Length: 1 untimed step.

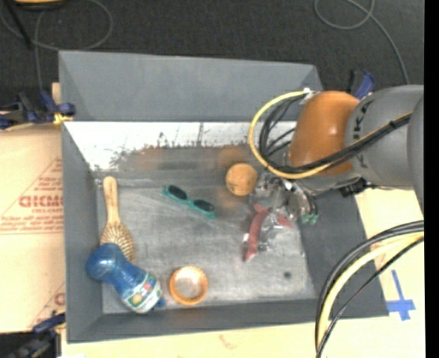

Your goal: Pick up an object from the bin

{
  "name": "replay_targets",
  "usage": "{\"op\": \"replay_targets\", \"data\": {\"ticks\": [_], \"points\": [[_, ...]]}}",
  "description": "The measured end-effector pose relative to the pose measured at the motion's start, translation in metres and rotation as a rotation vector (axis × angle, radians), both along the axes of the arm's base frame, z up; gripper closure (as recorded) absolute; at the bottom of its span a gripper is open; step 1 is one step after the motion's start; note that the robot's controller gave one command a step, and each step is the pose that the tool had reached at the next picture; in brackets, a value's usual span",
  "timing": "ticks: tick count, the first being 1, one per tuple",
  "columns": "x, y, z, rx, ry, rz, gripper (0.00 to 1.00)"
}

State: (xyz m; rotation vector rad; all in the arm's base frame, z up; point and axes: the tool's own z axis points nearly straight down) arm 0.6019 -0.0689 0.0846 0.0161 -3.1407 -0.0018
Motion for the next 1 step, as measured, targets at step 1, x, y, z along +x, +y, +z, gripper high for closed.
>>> {"op": "replay_targets", "data": {"ticks": [1], "points": [[-0.0231, -0.0284, -0.0097, 0.0, -0.005, -0.314, 0.0]]}}
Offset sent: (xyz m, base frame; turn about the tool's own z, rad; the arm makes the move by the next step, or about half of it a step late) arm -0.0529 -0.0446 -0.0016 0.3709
